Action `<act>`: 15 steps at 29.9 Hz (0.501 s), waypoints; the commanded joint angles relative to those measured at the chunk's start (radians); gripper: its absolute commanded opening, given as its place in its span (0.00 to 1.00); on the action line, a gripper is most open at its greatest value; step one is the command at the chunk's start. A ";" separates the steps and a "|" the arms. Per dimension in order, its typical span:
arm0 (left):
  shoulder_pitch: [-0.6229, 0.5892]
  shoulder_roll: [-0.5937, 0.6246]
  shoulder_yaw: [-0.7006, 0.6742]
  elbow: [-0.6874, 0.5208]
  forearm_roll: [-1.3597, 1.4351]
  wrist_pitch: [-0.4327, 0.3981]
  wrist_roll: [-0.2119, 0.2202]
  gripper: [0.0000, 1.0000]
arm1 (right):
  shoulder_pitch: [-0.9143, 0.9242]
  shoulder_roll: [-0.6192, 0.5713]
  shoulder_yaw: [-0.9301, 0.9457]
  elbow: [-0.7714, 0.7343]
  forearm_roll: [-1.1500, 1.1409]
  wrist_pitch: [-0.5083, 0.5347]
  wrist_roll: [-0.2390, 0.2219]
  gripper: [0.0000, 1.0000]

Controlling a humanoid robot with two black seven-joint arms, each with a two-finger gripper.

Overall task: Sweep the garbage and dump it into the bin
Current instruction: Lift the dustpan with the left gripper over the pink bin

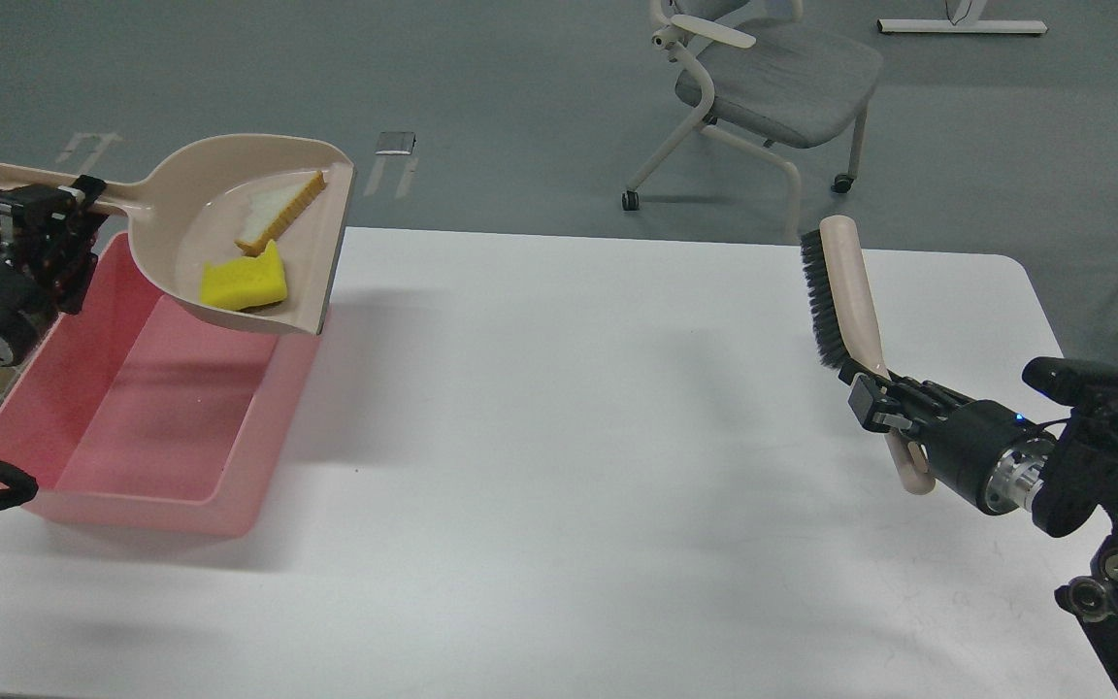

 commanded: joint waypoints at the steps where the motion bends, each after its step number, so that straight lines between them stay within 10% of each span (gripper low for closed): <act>1: -0.006 0.016 -0.009 0.044 0.003 -0.032 -0.003 0.00 | 0.000 0.003 -0.001 0.001 0.000 0.000 0.000 0.21; 15: 0.006 0.136 0.008 0.073 0.016 -0.083 -0.056 0.00 | 0.000 0.007 -0.004 -0.006 0.000 0.000 0.001 0.21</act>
